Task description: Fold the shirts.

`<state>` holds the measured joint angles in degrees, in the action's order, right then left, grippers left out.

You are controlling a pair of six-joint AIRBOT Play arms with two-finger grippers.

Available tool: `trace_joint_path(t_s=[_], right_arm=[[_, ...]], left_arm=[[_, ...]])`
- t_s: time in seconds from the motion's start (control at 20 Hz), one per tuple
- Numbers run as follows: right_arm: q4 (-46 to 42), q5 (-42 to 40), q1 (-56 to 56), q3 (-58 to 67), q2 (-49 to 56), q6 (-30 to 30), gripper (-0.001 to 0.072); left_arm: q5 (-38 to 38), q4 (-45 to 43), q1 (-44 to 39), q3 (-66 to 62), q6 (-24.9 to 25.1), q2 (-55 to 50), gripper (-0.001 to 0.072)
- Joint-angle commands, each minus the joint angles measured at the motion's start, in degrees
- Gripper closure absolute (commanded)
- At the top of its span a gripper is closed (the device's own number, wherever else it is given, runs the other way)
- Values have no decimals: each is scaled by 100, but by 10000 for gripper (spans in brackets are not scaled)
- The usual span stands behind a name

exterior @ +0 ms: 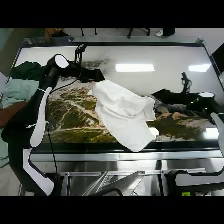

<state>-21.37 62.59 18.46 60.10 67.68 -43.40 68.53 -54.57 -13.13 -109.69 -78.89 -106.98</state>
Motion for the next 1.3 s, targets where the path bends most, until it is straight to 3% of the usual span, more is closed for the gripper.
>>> trace_joint_path(t_s=[0.0,0.1,0.2,0.35,0.45,0.65,0.8,0.85,0.9,0.95,1.05,1.25], right_arm=[[-457,282,612,330,-87,-31,172],[-745,723,682,326,-87,-114,178],[-992,938,553,289,-85,-203,185],[-1154,925,315,203,-76,-203,185],[-1172,927,236,199,-35,-203,185],[-1189,951,216,195,-33,-203,185],[-1191,992,216,195,-35,-205,185],[-1189,992,216,195,-35,-205,186],[-1191,994,216,195,-35,-205,185],[-1211,997,216,195,-37,-205,186],[-1355,1082,216,195,-42,-275,185],[-1941,1222,216,195,-52,-564,186]], left_arm=[[1338,50,188,474,-485,415,4],[1394,52,37,1639,-516,901,3],[970,55,-249,2988,-516,1401,4],[-225,101,-852,4778,-704,1961,4],[-1244,579,-1294,5567,-726,2109,4],[-2706,970,-1873,5925,-710,2037,4],[-2815,977,-1989,5552,-710,1729,7],[-2765,968,-2031,5392,-708,1624,156],[-2697,955,-2052,5237,-706,1530,449],[-2573,938,-2044,5088,-688,1471,672],[-2057,868,-1847,4780,-269,1460,689],[-815,-389,-935,4459,-455,1928,690]])
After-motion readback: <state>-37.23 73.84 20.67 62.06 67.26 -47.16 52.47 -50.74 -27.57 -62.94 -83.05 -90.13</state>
